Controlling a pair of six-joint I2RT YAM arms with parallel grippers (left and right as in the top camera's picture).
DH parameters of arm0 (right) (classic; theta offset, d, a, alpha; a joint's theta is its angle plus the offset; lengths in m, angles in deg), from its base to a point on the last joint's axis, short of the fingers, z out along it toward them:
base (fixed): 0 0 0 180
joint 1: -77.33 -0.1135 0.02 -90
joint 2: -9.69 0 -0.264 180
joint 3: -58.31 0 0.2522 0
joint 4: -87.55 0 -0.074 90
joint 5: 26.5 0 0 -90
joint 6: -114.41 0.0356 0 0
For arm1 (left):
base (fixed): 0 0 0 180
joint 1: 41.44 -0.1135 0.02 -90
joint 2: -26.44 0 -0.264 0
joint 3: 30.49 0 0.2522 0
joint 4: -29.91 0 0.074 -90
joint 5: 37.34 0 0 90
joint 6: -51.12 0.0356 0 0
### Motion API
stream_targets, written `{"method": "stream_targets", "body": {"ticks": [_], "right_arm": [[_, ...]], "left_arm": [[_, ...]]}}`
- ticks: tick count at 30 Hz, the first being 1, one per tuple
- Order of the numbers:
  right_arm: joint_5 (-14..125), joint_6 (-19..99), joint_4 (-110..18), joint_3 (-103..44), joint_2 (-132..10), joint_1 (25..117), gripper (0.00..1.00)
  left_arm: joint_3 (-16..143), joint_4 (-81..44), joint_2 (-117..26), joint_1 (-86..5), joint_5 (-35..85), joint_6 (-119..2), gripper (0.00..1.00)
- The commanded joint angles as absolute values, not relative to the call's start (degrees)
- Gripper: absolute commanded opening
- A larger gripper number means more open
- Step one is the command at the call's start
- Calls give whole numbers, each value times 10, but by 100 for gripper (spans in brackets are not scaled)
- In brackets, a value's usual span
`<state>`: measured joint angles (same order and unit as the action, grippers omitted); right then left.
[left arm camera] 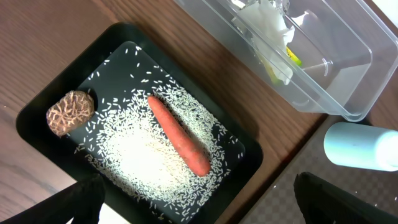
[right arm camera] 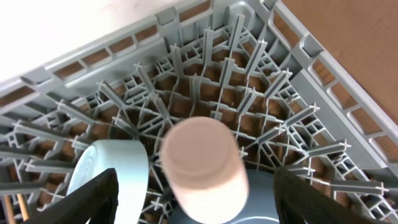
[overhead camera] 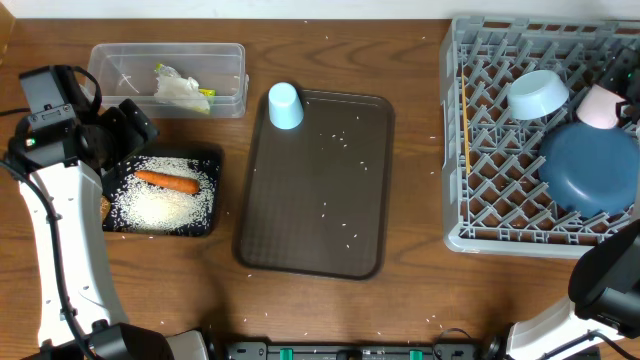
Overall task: Sort waste into correct bins and load items into the dishwasher rack
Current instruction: 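Lower the white cup upside down into the rack slots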
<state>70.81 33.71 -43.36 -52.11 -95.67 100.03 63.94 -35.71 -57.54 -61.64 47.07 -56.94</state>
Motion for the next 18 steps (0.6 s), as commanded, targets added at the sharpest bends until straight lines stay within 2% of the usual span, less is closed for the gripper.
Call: {"method": "stream_targets", "body": {"ticks": [1,7,18], "right_arm": [[705,329,-436,-517,-955,1001,75],[677,329,-436,-516,-955,1001,75],[678,329,-434,-512,-1001,1001,86]], "left_arm": [[648,-357,-572,-619,474,-572,98],[648,-357,-572,-619,474,-572,98],[648,-357,-572,-619,474,-572,98]]}}
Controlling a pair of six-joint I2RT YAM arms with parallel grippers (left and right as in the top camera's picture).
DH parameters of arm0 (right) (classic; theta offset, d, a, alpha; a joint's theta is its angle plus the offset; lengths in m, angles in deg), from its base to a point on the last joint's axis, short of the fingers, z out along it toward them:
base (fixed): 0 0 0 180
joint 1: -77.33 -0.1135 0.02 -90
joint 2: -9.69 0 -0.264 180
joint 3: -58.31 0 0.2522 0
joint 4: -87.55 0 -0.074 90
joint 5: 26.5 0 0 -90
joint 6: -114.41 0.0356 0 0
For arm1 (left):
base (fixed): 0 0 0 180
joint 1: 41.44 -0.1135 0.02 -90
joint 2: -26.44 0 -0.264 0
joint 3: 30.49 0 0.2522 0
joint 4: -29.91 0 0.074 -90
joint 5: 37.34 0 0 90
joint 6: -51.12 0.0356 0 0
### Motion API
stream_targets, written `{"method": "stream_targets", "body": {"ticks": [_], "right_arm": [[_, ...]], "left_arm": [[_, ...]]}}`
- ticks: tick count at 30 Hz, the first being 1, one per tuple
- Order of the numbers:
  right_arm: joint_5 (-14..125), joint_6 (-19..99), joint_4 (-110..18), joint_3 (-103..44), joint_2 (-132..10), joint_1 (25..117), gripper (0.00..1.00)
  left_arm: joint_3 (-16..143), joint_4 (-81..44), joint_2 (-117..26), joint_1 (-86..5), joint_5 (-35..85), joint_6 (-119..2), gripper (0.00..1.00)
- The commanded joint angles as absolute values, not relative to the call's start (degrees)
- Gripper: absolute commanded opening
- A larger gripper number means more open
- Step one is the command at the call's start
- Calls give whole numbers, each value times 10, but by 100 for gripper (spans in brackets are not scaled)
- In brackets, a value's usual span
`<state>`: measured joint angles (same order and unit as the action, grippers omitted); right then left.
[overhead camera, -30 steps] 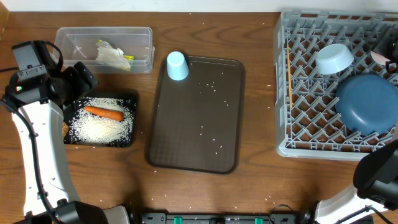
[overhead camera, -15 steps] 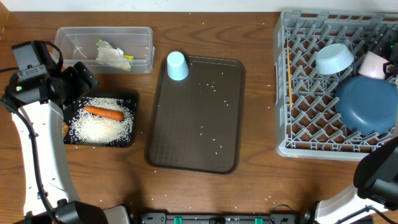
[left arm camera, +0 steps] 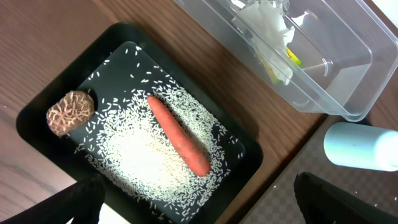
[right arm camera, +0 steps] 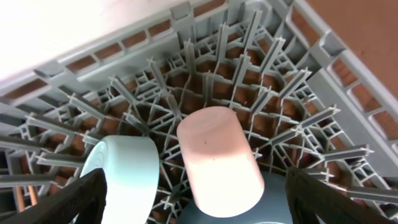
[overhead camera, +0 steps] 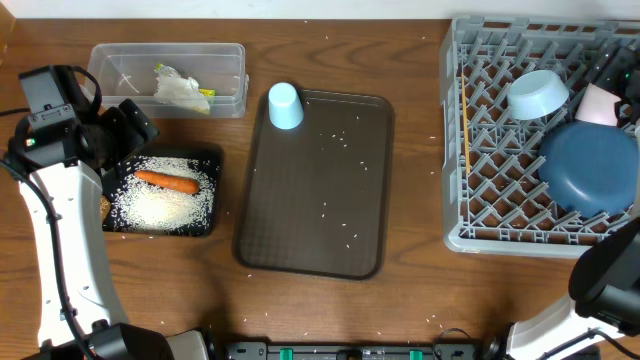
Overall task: Sort waste into correct bins and load items into the dishwasher rack
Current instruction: 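Lower the white cup upside down into the rack slots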
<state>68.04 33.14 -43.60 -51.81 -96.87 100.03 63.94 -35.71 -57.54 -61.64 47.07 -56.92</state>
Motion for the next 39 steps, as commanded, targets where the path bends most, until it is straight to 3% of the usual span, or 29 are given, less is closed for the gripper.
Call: {"method": "stream_targets", "body": {"ticks": [1,21,27,33,39], "right_arm": [[681,329,-434,-512,-1010,1002,87],[738,235,-484,-512,-1079,1013,94],[736,235,-495,-512,-1094,1019,83],[736,235,-496,-512,-1096,1022,83],[736,237,-499,-512,-1096,1022,58]], "left_arm": [[648,-357,-572,-619,474,-572,98],[648,-357,-572,-619,474,-572,98],[648,-357,-572,-619,474,-572,98],[648,-357,-572,-619,474,-572,98],[648,-357,-572,-619,474,-572,98]]}}
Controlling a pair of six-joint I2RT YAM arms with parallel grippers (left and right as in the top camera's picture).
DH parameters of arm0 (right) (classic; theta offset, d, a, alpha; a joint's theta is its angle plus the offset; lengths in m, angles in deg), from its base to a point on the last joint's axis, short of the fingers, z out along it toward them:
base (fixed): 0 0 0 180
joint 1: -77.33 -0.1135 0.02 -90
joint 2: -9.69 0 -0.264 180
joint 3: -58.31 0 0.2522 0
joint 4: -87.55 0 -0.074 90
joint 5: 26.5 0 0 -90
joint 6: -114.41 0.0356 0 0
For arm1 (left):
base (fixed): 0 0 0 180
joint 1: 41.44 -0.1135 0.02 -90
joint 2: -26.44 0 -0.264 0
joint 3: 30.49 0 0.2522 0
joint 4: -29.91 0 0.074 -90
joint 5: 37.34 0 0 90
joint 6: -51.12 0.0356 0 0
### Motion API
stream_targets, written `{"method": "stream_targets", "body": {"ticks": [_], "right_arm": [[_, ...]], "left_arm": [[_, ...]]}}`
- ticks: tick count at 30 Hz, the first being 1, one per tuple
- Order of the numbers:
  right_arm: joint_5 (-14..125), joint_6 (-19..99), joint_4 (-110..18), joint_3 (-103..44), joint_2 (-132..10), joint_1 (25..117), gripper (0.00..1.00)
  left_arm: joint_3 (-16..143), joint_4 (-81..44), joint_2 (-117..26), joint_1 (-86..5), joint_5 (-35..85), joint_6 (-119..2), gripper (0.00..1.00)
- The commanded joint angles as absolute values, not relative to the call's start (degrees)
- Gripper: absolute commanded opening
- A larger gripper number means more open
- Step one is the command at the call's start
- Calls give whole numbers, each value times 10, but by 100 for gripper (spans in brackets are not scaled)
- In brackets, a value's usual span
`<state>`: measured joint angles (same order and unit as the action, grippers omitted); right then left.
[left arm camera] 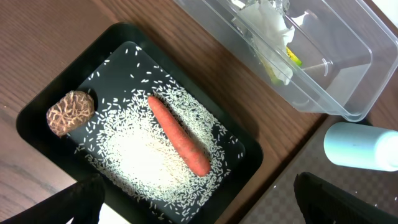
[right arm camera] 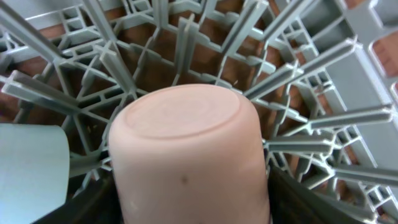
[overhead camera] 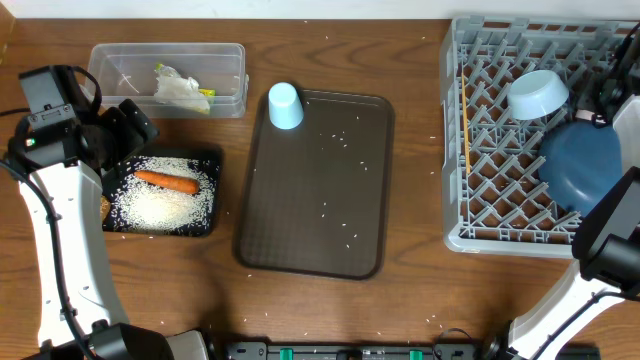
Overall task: Sort waste into correct bins and load items into the dishwasher rack
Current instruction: 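Lower the white cup upside down into the rack slots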
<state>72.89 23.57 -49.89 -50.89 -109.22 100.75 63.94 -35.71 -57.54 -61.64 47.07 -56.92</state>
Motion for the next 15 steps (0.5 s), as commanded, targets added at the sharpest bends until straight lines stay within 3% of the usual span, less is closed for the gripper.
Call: {"method": "stream_targets", "body": {"ticks": [1,3,15], "right_arm": [[736,238,-499,-513,-1096,1022,55],[736,244,-498,-515,-1096,1022,51],[737,248,-455,-585,-1083,1022,47]], "left_arm": [[648,-357,-572,-619,474,-572,98],[648,-357,-572,-619,474,-572,98],[648,-357,-572,-619,474,-572,98]]}}
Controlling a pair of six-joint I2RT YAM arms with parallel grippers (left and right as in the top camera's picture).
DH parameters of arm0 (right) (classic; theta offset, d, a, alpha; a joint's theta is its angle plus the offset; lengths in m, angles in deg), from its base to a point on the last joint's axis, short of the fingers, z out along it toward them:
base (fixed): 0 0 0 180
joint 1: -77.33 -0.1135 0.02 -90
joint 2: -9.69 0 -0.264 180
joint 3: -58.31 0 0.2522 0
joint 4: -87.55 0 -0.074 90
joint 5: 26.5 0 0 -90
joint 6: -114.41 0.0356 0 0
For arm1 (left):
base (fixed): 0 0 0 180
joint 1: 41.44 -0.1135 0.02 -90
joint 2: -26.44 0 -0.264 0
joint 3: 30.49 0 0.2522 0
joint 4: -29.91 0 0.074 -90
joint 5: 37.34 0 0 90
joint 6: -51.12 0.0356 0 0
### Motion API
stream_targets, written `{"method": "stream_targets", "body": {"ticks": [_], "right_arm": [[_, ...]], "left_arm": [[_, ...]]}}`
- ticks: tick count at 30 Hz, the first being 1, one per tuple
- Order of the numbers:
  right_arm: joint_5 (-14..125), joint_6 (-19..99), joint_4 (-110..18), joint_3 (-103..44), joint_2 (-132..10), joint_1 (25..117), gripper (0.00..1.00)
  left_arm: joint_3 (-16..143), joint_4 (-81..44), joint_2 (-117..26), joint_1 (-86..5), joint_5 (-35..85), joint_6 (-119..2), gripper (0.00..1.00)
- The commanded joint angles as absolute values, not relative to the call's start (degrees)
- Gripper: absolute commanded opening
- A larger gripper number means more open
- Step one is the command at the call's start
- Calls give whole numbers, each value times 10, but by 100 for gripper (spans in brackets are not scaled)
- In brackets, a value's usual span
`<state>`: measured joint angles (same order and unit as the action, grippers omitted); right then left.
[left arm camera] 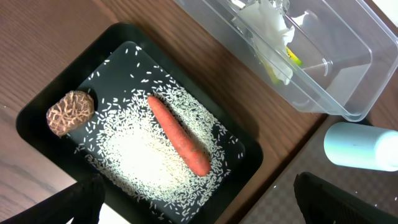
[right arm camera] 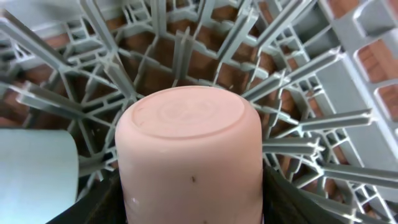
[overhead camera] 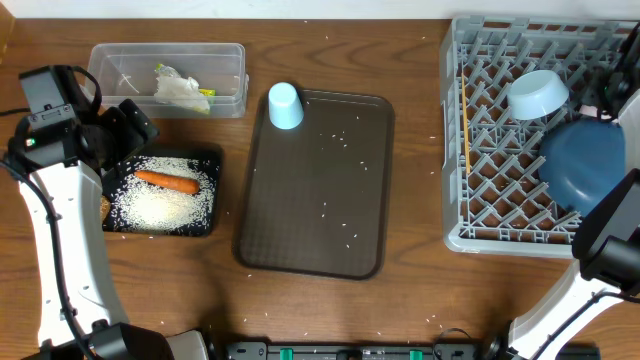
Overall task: Sort waste into correct bins and load items into the dishwasher rack
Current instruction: 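Lower the white cup upside down into the rack slots, then open the right gripper to release the cup and withdraw upward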
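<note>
A pink cup (right arm camera: pixel 186 149) stands upside down among the tines of the grey dishwasher rack (overhead camera: pixel 520 240). My right gripper (right arm camera: pixel 189 186) is shut on its sides; in the overhead view the gripper (overhead camera: pixel 618 95) hides the cup. A light blue cup (overhead camera: pixel 285 105) lies at the top left corner of the brown tray (overhead camera: pixel 315 185). My left gripper (left arm camera: pixel 199 205) hangs open over the black tray (left arm camera: pixel 31 121), which holds rice, a carrot (left arm camera: pixel 179 135) and a mushroom (left arm camera: pixel 70 112).
The rack also holds a pale blue bowl (overhead camera: pixel 537 93), a dark blue bowl (overhead camera: pixel 583 165) and a yellow stick (overhead camera: pixel 466 130) along its left wall. A clear bin (overhead camera: pixel 168 46) with a crumpled wrapper (overhead camera: pixel 182 88) sits at the back left. Rice grains dot the brown tray.
My right gripper's fingers have drawn in against the pink cup's sides. The cup looks slightly further from the camera. The left arm and the other objects are as before.
My right gripper was open well above the pink cup in the rack, and still above it a moment later. Then it was low with its fingers either side of the cup, and now it is shut on the cup. The left arm stayed over the black tray throughout.
</note>
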<state>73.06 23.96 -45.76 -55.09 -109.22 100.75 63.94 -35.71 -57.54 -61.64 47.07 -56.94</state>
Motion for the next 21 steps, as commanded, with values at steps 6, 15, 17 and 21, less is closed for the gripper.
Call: {"method": "stream_targets", "body": {"ticks": [6,15,17,21], "right_arm": [[736,248,-446,-620,-1075,1022,47],[713,302,-496,-617,-1076,1021,47],[696,303,-513,-612,-1078,1020,47],[692,332,-541,-611,-1094,1014,49]], "left_arm": [[648,-357,-572,-619,474,-572,98],[648,-357,-572,-619,474,-572,98],[648,-357,-572,-619,474,-572,98],[648,-357,-572,-619,474,-572,98]]}}
